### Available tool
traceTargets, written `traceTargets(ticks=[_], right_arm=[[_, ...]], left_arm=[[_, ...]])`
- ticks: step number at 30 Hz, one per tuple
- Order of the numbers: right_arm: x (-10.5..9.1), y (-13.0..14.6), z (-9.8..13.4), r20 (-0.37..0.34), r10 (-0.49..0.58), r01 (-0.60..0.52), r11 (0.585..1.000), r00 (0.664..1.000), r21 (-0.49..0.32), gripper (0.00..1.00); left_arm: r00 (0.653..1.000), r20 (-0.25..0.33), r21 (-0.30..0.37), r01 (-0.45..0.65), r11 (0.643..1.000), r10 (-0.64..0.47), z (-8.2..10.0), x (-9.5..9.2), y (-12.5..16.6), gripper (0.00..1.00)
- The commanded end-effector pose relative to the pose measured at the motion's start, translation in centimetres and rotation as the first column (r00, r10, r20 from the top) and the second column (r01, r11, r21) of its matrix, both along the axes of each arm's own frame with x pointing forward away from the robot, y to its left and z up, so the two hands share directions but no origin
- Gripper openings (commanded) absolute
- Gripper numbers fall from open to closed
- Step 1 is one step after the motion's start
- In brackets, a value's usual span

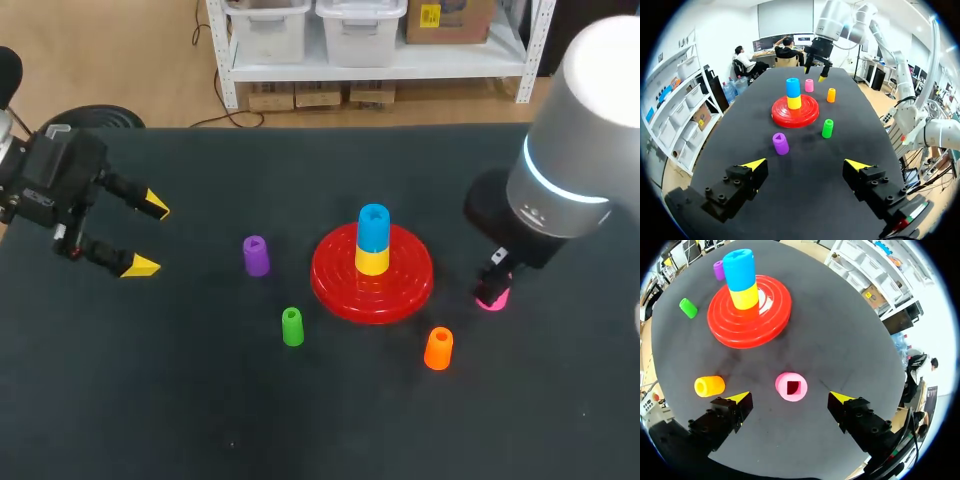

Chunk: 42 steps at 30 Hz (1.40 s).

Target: Pick up and stack the cylinders on the red base in this order: pink,purple,orange,green

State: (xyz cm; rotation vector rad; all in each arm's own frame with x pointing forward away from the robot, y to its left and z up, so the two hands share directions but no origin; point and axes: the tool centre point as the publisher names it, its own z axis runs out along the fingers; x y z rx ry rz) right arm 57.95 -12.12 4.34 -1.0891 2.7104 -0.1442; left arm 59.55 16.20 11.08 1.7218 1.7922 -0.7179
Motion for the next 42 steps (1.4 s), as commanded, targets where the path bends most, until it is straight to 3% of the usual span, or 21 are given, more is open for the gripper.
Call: traceTargets(ticks=[1,26,42], right_arm=[[0.8,0.7,-0.8,-0.014,0.001,-0.001,1.0,1.0,-0.008,1.0],[1.7,0.6,-3.3,-0.119,-0.007,0.005,1.0,0.993,-0.017,1.0],[1.6,0.5,-3.7,-0.133,-0.029,0.026,0.999,0.991,-0.021,1.0]], left_arm=[[1.0,0.002,-0.002,0.0,1.0,0.0,-0.1,0.0,0.0,1.0],[1.0,0.002,-0.002,0.0,1.0,0.0,-0.1,0.0,0.0,1.0],[1.0,0.002,-0.002,0.0,1.0,0.0,-0.1,0.0,0.0,1.0]])
